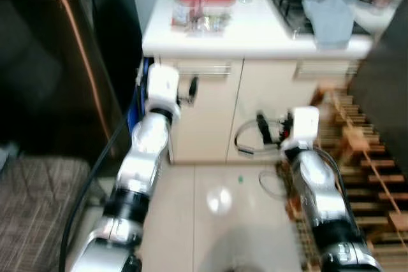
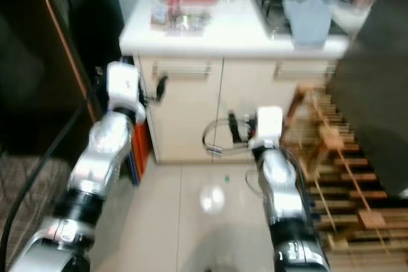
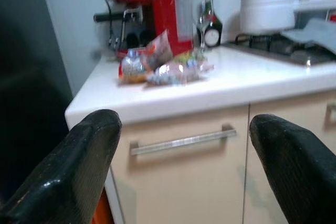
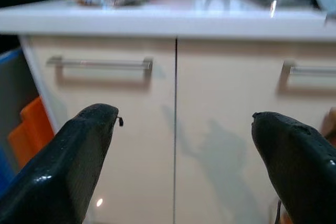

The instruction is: Restocking fridge

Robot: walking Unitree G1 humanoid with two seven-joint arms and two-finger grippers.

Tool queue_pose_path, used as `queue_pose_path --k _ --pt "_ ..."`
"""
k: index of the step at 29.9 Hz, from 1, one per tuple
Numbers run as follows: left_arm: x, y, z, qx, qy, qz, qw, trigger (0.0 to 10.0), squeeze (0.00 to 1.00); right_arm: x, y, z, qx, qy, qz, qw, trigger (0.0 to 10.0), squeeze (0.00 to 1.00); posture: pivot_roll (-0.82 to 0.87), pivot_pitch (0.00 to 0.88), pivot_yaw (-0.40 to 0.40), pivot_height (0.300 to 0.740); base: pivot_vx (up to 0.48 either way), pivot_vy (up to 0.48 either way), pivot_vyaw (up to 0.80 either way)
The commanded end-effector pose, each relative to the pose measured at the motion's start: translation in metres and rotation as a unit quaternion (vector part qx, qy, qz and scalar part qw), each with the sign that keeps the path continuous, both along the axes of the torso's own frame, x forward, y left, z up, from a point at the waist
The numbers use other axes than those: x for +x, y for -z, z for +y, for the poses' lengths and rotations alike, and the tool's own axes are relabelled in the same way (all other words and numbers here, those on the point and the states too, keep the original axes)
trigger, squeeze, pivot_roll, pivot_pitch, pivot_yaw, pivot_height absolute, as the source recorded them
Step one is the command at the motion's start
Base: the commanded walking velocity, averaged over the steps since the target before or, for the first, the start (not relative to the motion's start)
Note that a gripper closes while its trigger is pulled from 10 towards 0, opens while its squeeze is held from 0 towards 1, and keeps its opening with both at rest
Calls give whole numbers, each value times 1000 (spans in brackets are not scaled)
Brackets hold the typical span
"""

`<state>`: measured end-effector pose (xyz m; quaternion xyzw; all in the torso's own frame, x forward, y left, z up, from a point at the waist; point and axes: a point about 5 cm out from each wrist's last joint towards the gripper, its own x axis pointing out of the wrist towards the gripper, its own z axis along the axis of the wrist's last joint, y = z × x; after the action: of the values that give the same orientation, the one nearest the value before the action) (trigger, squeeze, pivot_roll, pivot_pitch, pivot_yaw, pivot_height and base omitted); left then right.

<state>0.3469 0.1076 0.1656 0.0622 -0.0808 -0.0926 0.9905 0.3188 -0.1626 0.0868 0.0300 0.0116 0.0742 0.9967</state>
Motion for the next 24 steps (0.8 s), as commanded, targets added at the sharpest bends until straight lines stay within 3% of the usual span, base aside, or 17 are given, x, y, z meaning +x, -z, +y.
queue_pose_path --k 1,13,14,19,20,21,23,24 --pt "2 -6 7 6 0 -13 1000 10000 0 5 -11 8 4 -6 -25 1000 10000 0 -99 0 15 740 480 0 0" --pt "13 -42 3 18 44 -70 996 10000 0 4 -27 9 -10 4 -69 998 10000 0 -102 0 13 740 480 0 0" --pt "15 -56 1 32 60 -97 993 10000 0 2 -40 7 -19 16 -102 994 10000 0 -99 0 9 740 480 0 0" --pt "20 -76 -6 50 89 -129 986 10000 0 -1 -58 1 -23 37 -141 989 10000 0 -103 0 10 740 480 0 0" --pt "25 -81 -8 76 85 -130 985 10000 0 -1 -60 0 -23 41 -145 988 10000 0 -114 0 13 740 480 0 0" --pt "29 -85 -9 74 86 -127 985 10000 188 -2 -62 -1 -23 43 -147 988 10000 0 -114 0 13 740 450 0 0" --pt "37 -97 -9 71 89 -128 985 10000 655 -4 -62 -2 -25 45 -148 988 10000 0 -130 0 26 740 454 0 0" --pt "38 -100 -9 69 89 -131 985 10000 655 -4 -62 -2 -25 46 -147 988 10000 0 -130 0 26 740 458 0 0"
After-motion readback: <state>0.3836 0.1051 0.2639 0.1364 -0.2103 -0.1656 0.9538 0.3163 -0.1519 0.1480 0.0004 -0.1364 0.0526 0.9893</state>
